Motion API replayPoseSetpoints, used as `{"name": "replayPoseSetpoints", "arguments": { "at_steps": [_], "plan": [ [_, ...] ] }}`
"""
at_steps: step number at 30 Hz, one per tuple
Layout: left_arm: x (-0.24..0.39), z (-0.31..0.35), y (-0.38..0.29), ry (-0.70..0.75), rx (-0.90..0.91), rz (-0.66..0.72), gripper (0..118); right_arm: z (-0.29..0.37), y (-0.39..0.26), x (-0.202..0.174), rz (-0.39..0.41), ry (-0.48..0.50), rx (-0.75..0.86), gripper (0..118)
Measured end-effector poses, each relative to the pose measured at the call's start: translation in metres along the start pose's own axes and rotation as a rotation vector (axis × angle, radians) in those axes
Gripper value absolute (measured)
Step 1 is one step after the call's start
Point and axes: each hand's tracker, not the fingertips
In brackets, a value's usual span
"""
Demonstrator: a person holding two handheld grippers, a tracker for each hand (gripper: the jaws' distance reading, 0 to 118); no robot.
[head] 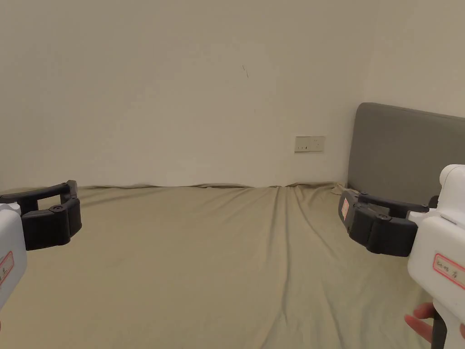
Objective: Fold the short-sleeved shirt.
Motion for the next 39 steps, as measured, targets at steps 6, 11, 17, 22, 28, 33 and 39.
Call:
{"name": "replayPoseSetpoints", "arguments": {
  "at_steps": [6,11,17,22,28,33,39],
  "plan": [
    [-0.001,-0.002,-0.001,0.001,-0.007,0.008,118,-0.001,0.006,-0.002,0.005,0.051,0.014,118],
    [-0.001,-0.006,-0.005,-0.001,-0.018,0.007,118,0.001,0.012,-0.016,0.056,0.074,0.003,118],
    [0.002,-0.011,-0.010,-0.008,-0.032,0.007,118,-0.008,0.020,-0.039,0.154,-0.160,-0.150,118],
    [0.003,-0.013,-0.011,-0.028,-0.039,0.034,118,-0.018,0.026,-0.032,0.056,0.102,-0.329,118],
    [0.004,-0.012,-0.009,-0.034,-0.035,0.032,118,-0.009,0.026,-0.033,0.048,-0.016,-0.130,118],
    [-0.002,-0.013,-0.008,-0.027,-0.038,0.055,118,-0.006,0.028,-0.043,0.077,-0.072,-0.084,118],
    [-0.002,-0.012,-0.010,-0.023,-0.041,0.047,118,0.000,0.021,-0.046,0.135,-0.092,0.020,118]
  ]
}}
